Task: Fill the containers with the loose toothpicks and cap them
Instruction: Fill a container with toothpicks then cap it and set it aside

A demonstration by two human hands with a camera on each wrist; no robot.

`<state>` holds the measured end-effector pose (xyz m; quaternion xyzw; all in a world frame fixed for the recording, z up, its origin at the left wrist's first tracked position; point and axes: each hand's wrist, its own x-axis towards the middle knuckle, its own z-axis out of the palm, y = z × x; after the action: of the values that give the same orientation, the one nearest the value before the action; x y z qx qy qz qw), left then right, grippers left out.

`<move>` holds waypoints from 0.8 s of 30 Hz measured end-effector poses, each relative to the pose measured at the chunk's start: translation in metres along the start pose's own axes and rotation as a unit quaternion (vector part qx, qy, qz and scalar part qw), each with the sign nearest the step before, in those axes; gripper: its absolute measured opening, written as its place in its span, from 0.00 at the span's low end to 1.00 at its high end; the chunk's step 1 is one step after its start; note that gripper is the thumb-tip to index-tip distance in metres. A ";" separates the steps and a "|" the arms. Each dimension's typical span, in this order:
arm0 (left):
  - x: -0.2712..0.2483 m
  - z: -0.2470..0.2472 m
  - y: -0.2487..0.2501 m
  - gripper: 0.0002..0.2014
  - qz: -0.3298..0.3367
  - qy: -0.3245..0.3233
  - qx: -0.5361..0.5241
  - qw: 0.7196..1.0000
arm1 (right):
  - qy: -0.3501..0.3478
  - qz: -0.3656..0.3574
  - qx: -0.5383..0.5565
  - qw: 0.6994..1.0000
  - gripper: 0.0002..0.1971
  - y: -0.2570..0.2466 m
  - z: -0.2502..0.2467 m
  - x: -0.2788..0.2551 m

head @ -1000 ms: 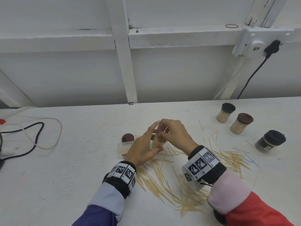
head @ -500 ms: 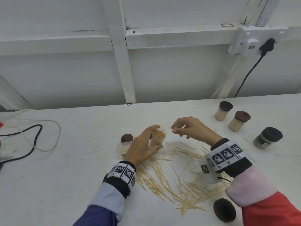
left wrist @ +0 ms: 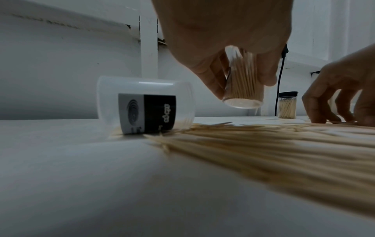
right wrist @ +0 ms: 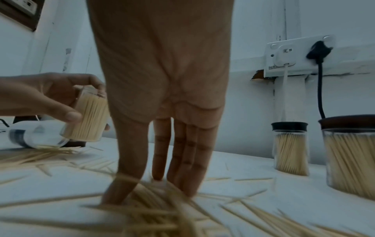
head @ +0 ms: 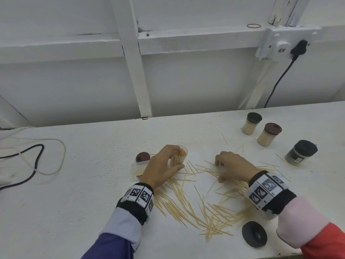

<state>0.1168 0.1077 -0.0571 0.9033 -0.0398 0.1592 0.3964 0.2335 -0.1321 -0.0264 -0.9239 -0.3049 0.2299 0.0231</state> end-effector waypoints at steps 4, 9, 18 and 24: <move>-0.001 0.000 0.000 0.21 -0.007 0.004 0.004 1.000 | 0.027 -0.013 0.016 0.999 0.13 0.000 0.002 -0.002; 0.000 0.000 0.001 0.21 0.018 0.007 0.004 1.000 | 0.060 -0.027 -0.041 0.997 0.08 -0.004 0.003 -0.007; 0.000 0.001 -0.002 0.31 -0.049 -0.011 -0.003 0.999 | 0.062 -0.028 -0.058 0.996 0.07 -0.009 0.000 -0.011; 0.000 0.000 0.000 0.34 -0.072 -0.013 -0.007 0.997 | 0.066 -0.052 0.062 0.995 0.02 -0.002 -0.009 -0.006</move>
<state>0.1171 0.1075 -0.0574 0.9031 0.0191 0.1182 0.4125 0.2319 -0.1332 -0.0158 -0.9167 -0.3353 0.1858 0.1124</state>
